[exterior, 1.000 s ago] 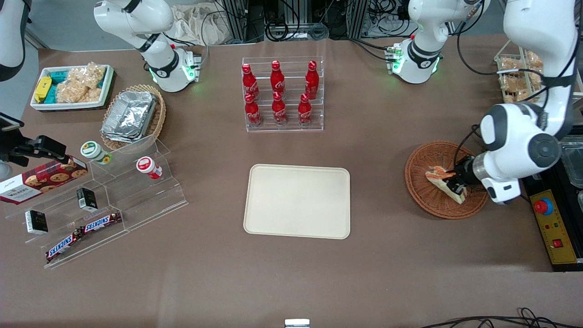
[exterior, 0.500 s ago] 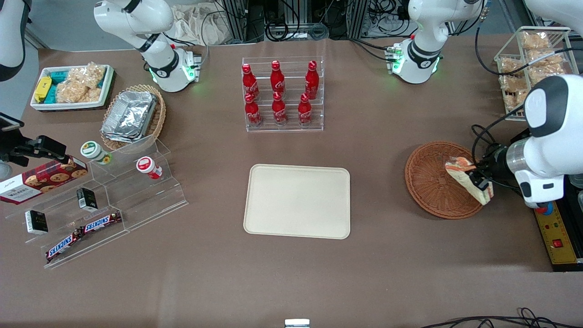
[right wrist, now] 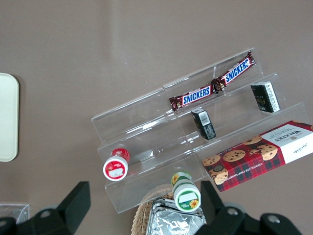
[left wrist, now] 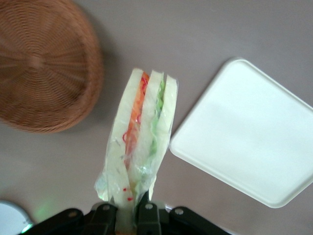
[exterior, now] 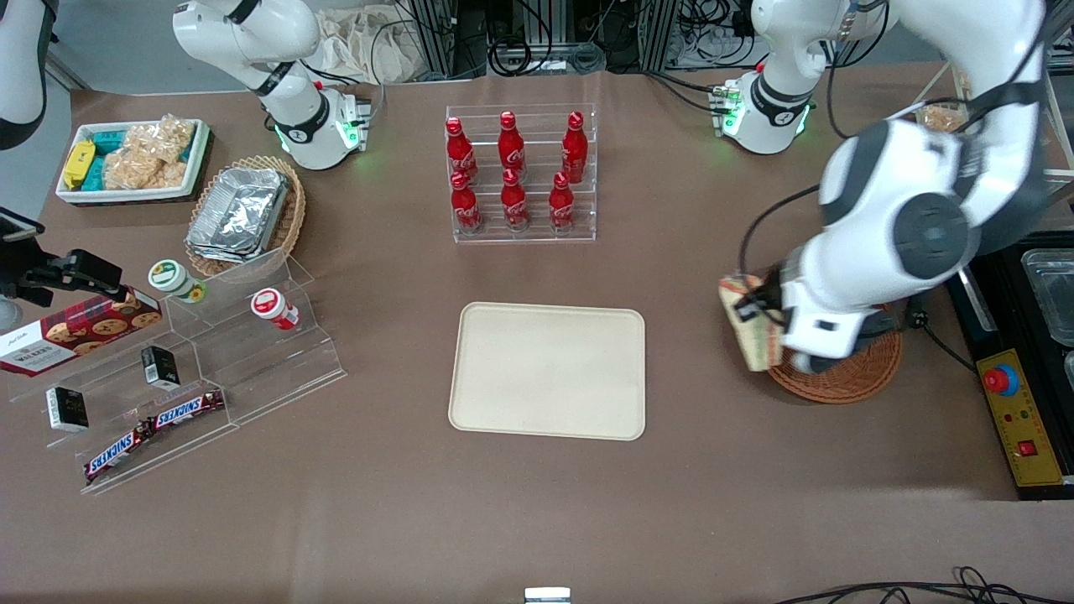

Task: Place sandwich from basket to tray
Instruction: 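Lift the sandwich out of the basket and carry it over the tray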

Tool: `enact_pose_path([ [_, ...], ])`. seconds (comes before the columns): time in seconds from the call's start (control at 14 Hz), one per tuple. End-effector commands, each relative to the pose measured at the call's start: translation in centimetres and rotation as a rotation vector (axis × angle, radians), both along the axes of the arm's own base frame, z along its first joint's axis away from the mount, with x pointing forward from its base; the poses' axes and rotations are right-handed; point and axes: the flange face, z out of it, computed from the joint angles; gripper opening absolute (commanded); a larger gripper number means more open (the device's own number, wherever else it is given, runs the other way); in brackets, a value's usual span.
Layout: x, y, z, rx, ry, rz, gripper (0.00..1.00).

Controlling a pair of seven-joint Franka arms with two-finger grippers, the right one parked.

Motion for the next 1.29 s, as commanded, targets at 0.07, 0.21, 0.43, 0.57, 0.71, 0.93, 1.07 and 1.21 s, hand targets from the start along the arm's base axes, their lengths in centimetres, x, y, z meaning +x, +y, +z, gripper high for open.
enact_pose_path([
  [0.07, 0.8, -7.5, -7.1, -0.056, -0.032, -0.087, 0.07],
  [0.21, 0.5, -9.7, -11.4, -0.064, -0.002, -0.110, 0.08],
  [0.43, 0.4, -12.0, -15.7, -0.088, -0.013, -0.129, 0.08],
  [0.57, 1.1, -12.3, -18.4, -0.103, -0.010, -0.121, 0.08],
  [0.71, 1.9, -12.5, -19.2, -0.113, -0.008, -0.116, 0.82],
  [0.93, 2.3, -12.1, -17.2, -0.065, -0.059, -0.157, 1.00],
  [1.07, 2.5, -11.9, -14.6, -0.012, -0.124, -0.194, 1.00],
  [1.21, 2.8, -10.7, -10.7, 0.002, -0.161, -0.194, 1.00],
])
